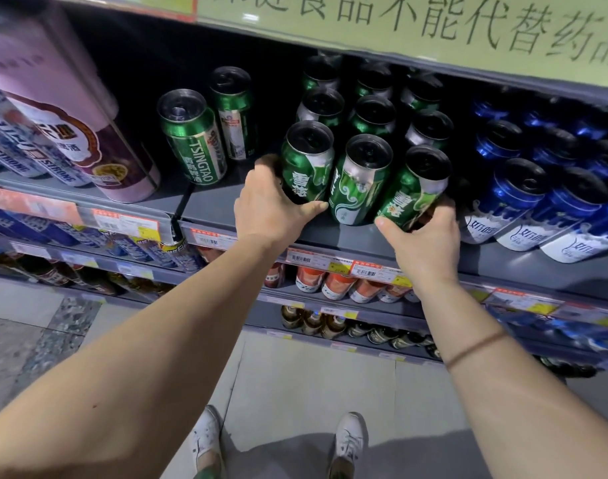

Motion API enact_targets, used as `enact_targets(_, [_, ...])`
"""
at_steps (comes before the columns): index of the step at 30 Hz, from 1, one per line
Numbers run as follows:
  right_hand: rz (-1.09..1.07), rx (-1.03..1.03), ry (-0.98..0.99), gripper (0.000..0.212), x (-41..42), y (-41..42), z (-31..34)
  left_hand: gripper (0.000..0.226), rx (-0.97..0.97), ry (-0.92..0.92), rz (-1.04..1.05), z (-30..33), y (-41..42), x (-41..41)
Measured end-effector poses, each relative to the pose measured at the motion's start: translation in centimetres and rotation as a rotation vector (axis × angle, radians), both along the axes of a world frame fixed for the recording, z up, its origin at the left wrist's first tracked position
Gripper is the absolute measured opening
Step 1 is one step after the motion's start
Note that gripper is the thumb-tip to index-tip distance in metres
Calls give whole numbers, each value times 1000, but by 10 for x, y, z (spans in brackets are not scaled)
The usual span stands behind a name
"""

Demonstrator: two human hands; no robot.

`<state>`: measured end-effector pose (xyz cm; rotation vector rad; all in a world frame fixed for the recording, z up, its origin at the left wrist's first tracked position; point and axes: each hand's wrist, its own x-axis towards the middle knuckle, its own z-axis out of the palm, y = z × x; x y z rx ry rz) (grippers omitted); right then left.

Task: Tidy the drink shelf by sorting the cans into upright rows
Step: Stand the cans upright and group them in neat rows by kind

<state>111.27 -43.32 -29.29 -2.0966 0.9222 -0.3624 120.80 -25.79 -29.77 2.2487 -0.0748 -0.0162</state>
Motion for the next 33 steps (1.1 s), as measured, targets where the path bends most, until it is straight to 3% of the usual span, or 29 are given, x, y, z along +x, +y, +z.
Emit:
enact_targets(2, [7,-7,18,68,-1,1,-1,113,13,-39,25,2,-1,-4])
enact_targets(4, [21,-13,16,71,-3,1,-2,122,-22,-149,51,8,0,-11])
enact_targets(7, [25,-1,6,68,-5,1,-3,110,-39,-346,-16,25,2,-18])
enact_targets(10, [24,6,19,62,-5,1,-1,95,161,-497,-226,46,-1,-7])
enact_targets(15, [36,4,64,54,-5,-1,-1,84,426,-508,-500,54,-18,4])
enact_targets(25, [52,11,69,56,-5,-3,-3,69,394,-682,-240,35,-37,-4])
enact_targets(29, [45,33,67,60,-5,-3,-5,79,179,-613,-109,48,-14,-6])
enact_targets(33, [33,21,63,62,-5,-3,-6,76,-86,-518,312,38,49,15])
